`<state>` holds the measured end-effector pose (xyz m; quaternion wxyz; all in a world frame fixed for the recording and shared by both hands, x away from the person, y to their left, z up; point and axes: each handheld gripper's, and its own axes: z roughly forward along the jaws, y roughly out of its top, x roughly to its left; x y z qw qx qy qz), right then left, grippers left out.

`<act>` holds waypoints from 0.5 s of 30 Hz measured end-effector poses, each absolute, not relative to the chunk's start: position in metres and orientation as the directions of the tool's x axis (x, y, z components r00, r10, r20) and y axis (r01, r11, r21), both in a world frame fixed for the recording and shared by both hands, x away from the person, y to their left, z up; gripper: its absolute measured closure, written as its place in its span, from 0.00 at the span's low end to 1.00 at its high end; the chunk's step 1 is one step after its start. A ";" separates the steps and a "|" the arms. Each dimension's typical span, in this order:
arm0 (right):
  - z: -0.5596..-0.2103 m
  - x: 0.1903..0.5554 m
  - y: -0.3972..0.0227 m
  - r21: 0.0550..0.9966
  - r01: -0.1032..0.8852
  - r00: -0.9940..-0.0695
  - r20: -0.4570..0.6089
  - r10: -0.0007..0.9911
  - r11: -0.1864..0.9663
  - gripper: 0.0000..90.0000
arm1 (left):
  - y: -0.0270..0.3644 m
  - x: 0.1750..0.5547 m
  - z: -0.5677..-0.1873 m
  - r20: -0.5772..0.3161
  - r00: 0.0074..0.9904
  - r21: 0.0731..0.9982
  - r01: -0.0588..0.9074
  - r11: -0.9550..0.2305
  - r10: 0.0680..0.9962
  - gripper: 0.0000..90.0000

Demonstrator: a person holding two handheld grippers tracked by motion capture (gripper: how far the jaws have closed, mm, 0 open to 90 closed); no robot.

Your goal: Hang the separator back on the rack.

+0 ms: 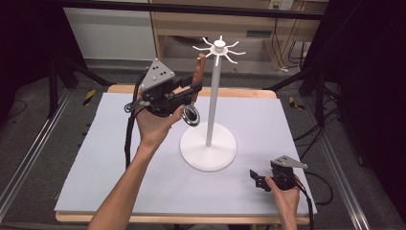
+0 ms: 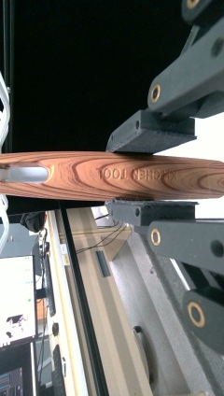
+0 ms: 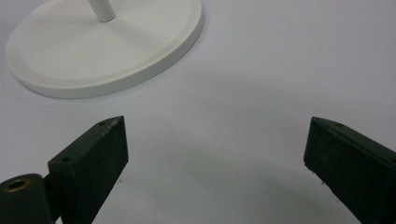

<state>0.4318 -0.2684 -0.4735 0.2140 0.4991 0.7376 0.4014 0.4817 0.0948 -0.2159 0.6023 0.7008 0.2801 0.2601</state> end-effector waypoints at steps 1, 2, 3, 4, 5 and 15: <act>-0.474 0.432 -0.268 0.805 0.565 -0.409 0.085 0.908 0.180 0.08 | 0.095 0.482 -0.216 0.027 0.708 0.990 0.079 -0.117 0.706 0.74; -0.474 0.432 -0.268 0.805 0.566 -0.409 0.086 0.908 0.178 0.08 | 0.096 0.482 -0.216 0.023 0.708 0.990 0.081 -0.114 0.706 0.74; -0.474 0.432 -0.268 0.805 0.566 -0.409 0.086 0.908 0.178 0.08 | 0.096 0.482 -0.216 0.023 0.708 0.990 0.081 -0.114 0.706 0.73; -0.474 0.432 -0.268 0.805 0.565 -0.410 0.085 0.908 0.180 0.08 | 0.097 0.482 -0.216 0.022 0.705 0.990 0.083 -0.113 0.709 0.73; -0.474 0.432 -0.268 0.805 0.565 -0.410 0.085 0.908 0.180 0.08 | 0.097 0.483 -0.216 0.019 0.703 0.990 0.085 -0.111 0.710 0.72; -0.474 0.432 -0.268 0.804 0.568 -0.408 0.089 0.908 0.177 0.08 | 0.106 0.480 -0.217 0.023 0.698 0.991 0.079 -0.109 0.716 0.62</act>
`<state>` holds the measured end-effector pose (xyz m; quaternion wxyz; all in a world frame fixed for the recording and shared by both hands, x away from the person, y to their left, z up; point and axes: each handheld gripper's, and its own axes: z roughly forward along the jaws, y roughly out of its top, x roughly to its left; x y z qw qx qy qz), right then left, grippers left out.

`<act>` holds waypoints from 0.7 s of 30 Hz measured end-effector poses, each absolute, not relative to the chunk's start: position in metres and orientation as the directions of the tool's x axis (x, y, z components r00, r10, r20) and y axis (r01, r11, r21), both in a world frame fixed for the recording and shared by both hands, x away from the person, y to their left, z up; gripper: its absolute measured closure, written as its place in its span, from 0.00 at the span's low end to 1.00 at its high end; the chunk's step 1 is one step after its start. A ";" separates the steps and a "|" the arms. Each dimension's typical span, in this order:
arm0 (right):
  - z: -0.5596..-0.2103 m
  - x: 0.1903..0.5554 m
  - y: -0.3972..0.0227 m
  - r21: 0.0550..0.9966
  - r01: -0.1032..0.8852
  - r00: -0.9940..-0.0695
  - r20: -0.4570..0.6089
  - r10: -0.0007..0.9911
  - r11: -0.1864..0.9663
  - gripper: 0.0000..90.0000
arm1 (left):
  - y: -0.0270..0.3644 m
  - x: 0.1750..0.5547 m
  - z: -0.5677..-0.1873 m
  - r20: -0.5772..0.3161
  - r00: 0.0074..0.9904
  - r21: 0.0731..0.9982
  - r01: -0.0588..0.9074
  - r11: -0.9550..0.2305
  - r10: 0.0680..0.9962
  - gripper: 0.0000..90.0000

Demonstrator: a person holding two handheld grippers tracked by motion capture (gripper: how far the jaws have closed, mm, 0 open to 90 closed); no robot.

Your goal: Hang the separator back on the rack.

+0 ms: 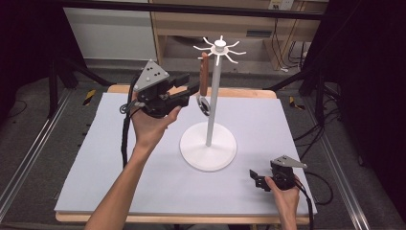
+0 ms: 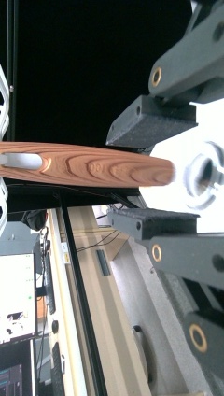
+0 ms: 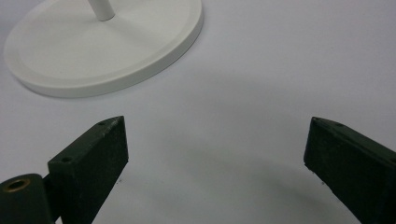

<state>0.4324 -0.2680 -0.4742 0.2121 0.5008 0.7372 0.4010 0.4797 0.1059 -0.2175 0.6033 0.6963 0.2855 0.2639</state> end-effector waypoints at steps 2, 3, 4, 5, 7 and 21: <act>-0.474 0.433 -0.269 0.805 0.566 -0.408 0.084 0.909 0.179 0.08 | 0.109 0.477 -0.218 0.019 0.706 0.990 0.084 -0.111 0.708 0.61; -0.473 0.432 -0.269 0.806 0.567 -0.405 0.090 0.910 0.172 0.08 | 0.110 0.475 -0.219 0.023 0.706 0.990 0.083 -0.115 0.708 0.60; -0.473 0.432 -0.269 0.806 0.567 -0.405 0.090 0.910 0.172 0.08 | 0.111 0.474 -0.219 0.029 0.705 0.989 0.081 -0.122 0.709 0.60; -0.473 0.432 -0.270 0.806 0.567 -0.402 0.092 0.911 0.168 0.08 | 0.115 0.471 -0.221 0.033 0.704 0.988 0.086 -0.131 0.709 0.58; -0.473 0.432 -0.271 0.808 0.565 -0.402 0.091 0.911 0.168 0.08 | 0.117 0.470 -0.222 0.036 0.704 0.987 0.086 -0.135 0.709 0.57; -0.472 0.431 -0.273 0.813 0.562 -0.388 0.095 0.917 0.153 0.07 | 0.153 0.449 -0.256 0.036 0.694 0.976 0.130 -0.174 0.720 0.49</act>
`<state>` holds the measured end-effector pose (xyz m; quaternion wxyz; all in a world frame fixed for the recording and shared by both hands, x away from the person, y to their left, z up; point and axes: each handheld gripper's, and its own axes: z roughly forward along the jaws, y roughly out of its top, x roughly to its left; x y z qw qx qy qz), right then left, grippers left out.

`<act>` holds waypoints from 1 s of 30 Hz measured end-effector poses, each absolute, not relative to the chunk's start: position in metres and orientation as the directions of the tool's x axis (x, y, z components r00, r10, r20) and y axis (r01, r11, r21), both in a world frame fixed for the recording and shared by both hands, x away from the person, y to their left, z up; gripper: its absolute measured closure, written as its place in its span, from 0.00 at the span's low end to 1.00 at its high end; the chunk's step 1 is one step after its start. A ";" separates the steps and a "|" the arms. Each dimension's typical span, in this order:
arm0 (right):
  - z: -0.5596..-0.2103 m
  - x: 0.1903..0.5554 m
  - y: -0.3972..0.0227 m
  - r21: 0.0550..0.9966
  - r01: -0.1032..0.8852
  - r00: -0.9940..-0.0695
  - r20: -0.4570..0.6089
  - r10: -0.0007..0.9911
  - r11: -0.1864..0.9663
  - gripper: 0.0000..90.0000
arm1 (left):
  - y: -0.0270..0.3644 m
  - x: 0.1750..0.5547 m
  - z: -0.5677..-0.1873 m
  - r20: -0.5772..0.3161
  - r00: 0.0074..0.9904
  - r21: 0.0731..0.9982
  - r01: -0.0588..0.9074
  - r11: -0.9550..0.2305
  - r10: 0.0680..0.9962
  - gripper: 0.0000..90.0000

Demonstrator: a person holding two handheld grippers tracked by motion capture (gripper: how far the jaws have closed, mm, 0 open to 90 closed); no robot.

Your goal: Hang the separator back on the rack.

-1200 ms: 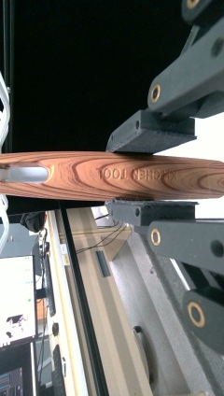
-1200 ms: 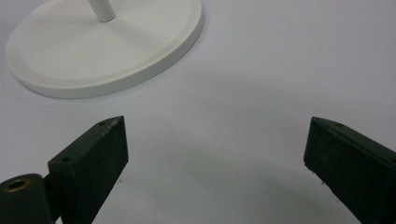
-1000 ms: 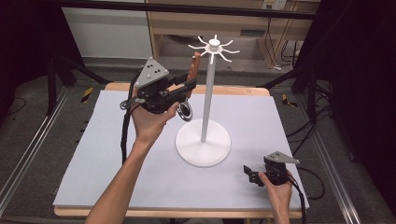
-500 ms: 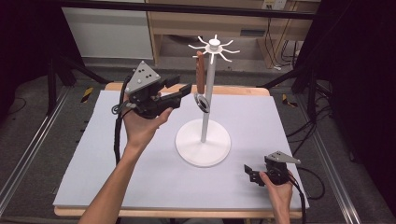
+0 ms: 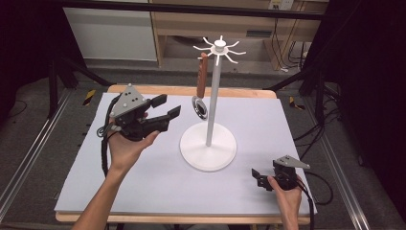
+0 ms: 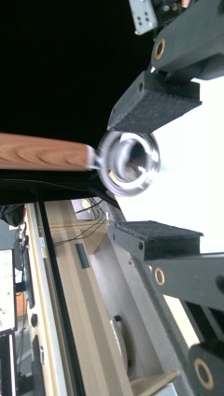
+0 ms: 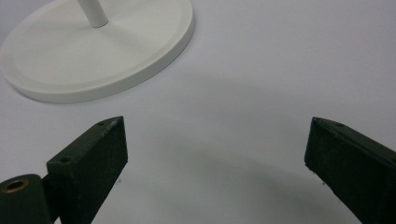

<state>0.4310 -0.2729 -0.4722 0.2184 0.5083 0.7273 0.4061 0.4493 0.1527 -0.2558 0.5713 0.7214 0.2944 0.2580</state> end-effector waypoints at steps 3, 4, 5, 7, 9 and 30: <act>-0.473 0.431 -0.274 0.812 0.563 -0.386 0.094 0.918 0.154 0.07 | 0.163 0.447 -0.269 0.007 0.697 0.975 0.155 -0.160 0.717 0.47; -0.473 0.431 -0.274 0.811 0.564 -0.386 0.095 0.918 0.154 0.07 | 0.165 0.445 -0.273 0.001 0.694 0.972 0.169 -0.165 0.720 0.46; -0.474 0.431 -0.274 0.811 0.564 -0.384 0.091 0.919 0.155 0.07 | 0.167 0.445 -0.277 0.000 0.692 0.970 0.176 -0.169 0.722 0.46; -0.474 0.431 -0.275 0.810 0.563 -0.386 0.086 0.919 0.161 0.07 | 0.169 0.444 -0.281 -0.002 0.692 0.968 0.182 -0.171 0.722 0.45; -0.474 0.431 -0.275 0.808 0.567 -0.384 0.088 0.919 0.159 0.07 | 0.173 0.443 -0.290 -0.012 0.688 0.966 0.194 -0.168 0.726 0.45; -0.481 0.431 -0.286 0.785 0.599 -0.355 0.082 0.931 0.159 0.06 | 0.228 0.441 -0.401 -0.079 0.571 0.908 0.379 -0.177 0.817 0.42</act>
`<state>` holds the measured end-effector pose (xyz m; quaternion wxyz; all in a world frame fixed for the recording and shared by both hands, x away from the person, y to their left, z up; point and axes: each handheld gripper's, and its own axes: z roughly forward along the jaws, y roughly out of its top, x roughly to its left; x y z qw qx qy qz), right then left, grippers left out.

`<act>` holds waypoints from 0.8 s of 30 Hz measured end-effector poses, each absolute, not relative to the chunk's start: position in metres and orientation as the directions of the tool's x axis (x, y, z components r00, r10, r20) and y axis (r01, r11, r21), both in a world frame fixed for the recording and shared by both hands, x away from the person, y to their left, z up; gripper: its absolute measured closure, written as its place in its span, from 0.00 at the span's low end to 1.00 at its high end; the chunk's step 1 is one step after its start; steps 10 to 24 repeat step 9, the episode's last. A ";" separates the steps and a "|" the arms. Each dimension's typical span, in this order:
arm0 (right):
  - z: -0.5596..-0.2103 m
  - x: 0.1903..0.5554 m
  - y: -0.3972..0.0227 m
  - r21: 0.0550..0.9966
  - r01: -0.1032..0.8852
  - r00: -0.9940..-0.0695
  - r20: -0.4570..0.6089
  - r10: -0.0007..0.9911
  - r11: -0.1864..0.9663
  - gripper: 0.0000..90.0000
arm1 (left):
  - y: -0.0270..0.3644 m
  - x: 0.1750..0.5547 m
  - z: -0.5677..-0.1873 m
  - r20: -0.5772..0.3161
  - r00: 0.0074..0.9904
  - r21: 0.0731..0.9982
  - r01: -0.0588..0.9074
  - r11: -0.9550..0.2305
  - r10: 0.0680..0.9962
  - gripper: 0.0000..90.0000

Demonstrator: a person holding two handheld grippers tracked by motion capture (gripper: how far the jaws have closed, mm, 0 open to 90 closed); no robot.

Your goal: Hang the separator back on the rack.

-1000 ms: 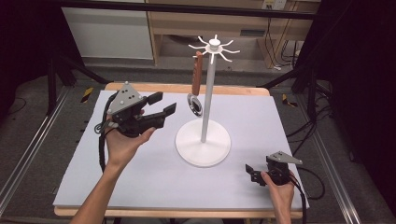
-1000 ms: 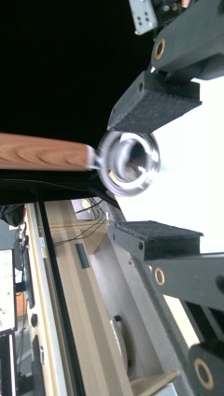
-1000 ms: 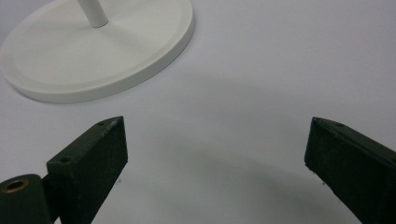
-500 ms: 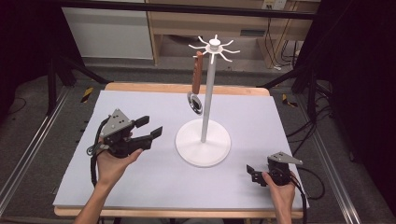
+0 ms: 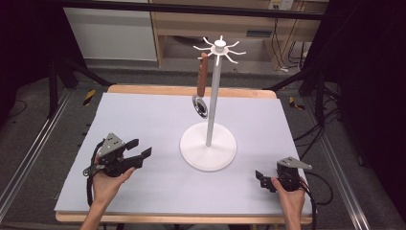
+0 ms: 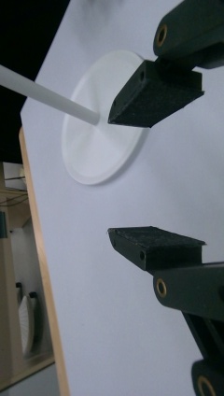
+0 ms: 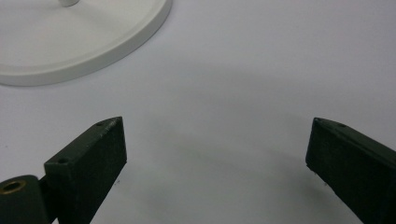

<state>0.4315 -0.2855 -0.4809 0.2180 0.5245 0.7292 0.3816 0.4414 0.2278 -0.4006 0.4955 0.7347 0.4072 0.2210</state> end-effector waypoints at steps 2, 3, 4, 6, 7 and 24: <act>-0.483 0.432 -0.289 0.785 0.598 -0.349 0.072 0.934 0.163 0.06 | 0.238 0.442 -0.412 -0.086 0.542 0.900 0.402 -0.168 0.836 0.42; -0.483 0.431 -0.291 0.781 0.603 -0.346 0.076 0.935 0.160 0.06 | 0.242 0.443 -0.415 -0.089 0.535 0.896 0.412 -0.167 0.840 0.42; -0.483 0.431 -0.291 0.781 0.603 -0.346 0.076 0.935 0.160 0.06 | 0.242 0.443 -0.415 -0.089 0.535 0.896 0.412 -0.167 0.840 0.42; -0.485 0.431 -0.293 0.772 0.614 -0.336 0.068 0.939 0.164 0.07 | 0.248 0.445 -0.418 -0.083 0.518 0.889 0.424 -0.171 0.851 0.41; -0.485 0.431 -0.294 0.770 0.616 -0.338 0.065 0.939 0.168 0.07 | 0.254 0.447 -0.421 -0.090 0.500 0.887 0.434 -0.159 0.862 0.41; -0.486 0.431 -0.295 0.771 0.614 -0.336 0.061 0.940 0.169 0.07 | 0.257 0.448 -0.423 -0.086 0.491 0.884 0.438 -0.161 0.867 0.41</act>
